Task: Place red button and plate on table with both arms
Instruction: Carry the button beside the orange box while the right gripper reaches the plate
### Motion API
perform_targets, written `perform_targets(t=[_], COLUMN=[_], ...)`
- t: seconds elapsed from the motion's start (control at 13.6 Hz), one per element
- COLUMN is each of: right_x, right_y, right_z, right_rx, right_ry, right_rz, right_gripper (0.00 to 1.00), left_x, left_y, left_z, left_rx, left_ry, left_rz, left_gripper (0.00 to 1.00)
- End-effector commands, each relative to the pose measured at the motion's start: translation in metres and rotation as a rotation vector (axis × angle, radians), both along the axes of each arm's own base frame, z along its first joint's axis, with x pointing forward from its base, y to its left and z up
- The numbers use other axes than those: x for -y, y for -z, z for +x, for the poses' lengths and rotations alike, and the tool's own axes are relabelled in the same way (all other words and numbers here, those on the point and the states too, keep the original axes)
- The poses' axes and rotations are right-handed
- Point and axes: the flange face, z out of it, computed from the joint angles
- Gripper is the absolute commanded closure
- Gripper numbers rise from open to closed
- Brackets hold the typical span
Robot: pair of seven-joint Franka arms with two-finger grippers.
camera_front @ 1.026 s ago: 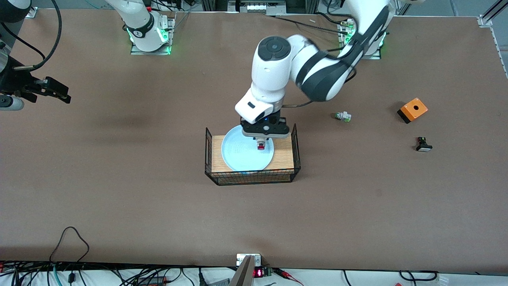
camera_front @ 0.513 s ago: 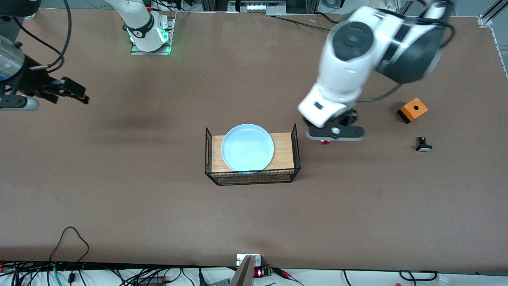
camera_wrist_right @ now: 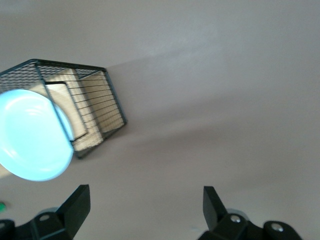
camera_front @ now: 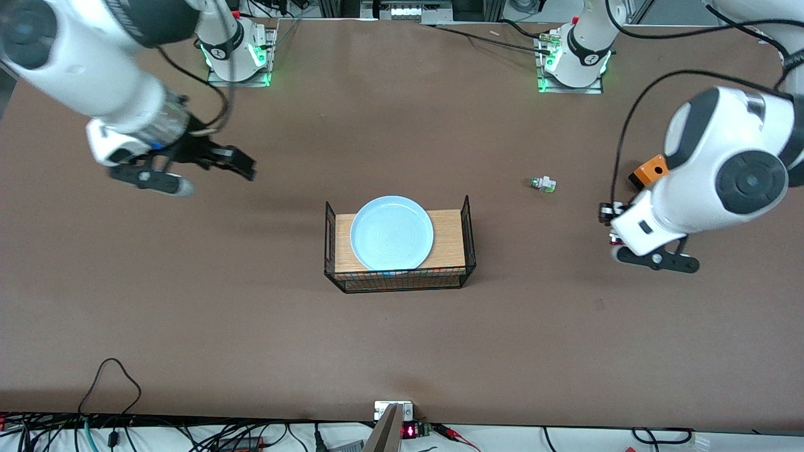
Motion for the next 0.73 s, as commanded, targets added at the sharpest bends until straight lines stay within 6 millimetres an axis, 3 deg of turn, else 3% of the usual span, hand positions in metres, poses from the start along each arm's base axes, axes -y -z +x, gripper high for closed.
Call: perform_targets(t=[0.0, 0.15, 0.44, 0.59, 0.66], right_x=[-0.052, -0.084, -0.142, -0.161, -0.163], right_y=[0.012, 0.028, 0.076, 0.098, 0.113], right_z=[0.004, 0.004, -0.001, 0.001, 0.003], right_rx=[-0.004, -0.012, -0.021, -0.017, -0.03], right_ry=[0.166, 0.26, 0.413, 0.486, 0.502], right_rz=[0.011, 0.012, 0.013, 0.02, 0.006], right_gripper=[0.0, 0.0, 0.0, 0.0, 0.0], left_x=[-0.043, -0.071, -0.096, -0.098, -0.096], left_y=[0.058, 0.104, 0.188, 0.222, 0.23], left_z=[-0.012, -0.02, -0.037, -0.04, -0.041], left_rx=[0.018, 0.071, 0.182, 0.24, 0.263], left_ry=[0.053, 0.09, 0.129, 0.154, 0.17], left_rz=[-0.046, -0.078, -0.108, -0.123, -0.125], left_gripper=[0.81, 0.81, 0.81, 0.8, 0.8])
